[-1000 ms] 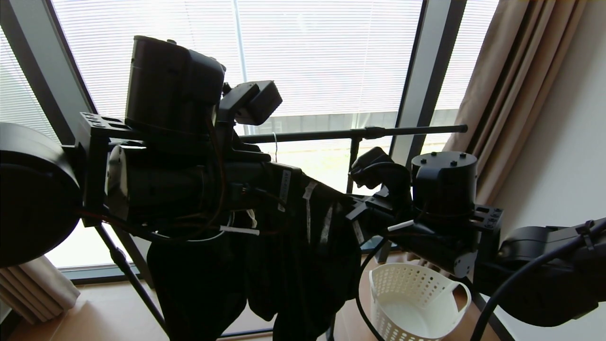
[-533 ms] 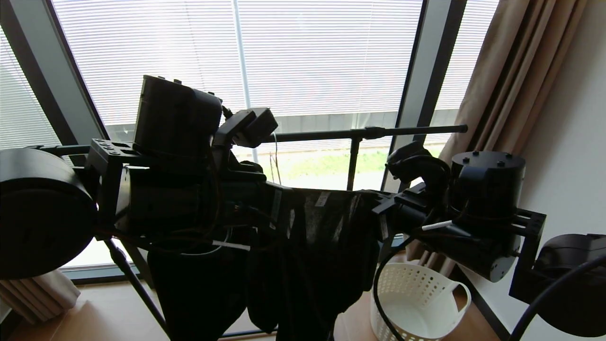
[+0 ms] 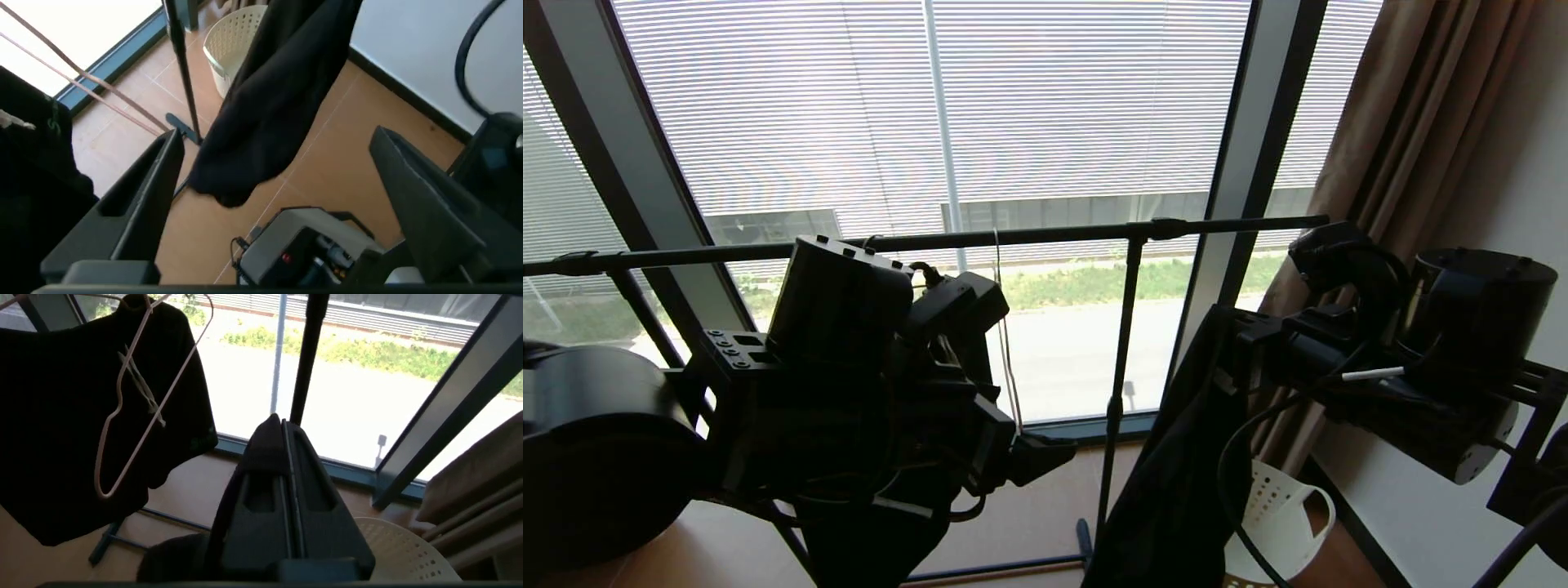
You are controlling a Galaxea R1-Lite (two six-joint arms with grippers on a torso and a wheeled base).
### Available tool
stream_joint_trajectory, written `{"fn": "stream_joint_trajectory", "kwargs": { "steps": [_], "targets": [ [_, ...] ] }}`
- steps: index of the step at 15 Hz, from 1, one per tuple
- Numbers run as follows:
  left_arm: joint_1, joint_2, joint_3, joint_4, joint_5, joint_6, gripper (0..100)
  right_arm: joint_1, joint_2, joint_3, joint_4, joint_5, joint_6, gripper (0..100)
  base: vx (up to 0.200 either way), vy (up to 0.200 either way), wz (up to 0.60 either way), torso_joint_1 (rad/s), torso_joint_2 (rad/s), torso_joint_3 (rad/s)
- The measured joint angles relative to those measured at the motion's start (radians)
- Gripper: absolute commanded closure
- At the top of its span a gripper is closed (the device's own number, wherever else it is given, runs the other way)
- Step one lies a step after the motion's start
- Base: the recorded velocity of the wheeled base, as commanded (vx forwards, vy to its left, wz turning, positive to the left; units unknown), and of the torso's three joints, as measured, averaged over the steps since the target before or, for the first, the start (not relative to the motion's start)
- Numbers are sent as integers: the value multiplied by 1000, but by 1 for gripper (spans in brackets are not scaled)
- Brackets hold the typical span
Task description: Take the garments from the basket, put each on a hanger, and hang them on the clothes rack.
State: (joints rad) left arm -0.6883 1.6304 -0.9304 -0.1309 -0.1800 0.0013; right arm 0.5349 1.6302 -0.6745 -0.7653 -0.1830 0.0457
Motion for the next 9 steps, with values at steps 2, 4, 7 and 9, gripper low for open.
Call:
{"fn": "stream_joint_trajectory", "kwargs": {
  "steps": [2,4,7,9],
  "targets": [
    [16,-4,35,-61,31,3,0,-10,-7,-4,-2,0,-2,100,0,0,0,0,0,0],
    [30,34,16,-74,136,-6,0,-13,-10,-6,-1,-1,-3,100,0,0,0,0,0,0],
    [42,148,-80,-75,321,-89,0,-14,-11,-7,-2,-1,-12,100,0,0,0,0,0,0],
    [45,234,-173,-75,391,-122,0,-14,-11,-5,-2,-1,-15,100,0,0,0,0,0,0]
  ]
}}
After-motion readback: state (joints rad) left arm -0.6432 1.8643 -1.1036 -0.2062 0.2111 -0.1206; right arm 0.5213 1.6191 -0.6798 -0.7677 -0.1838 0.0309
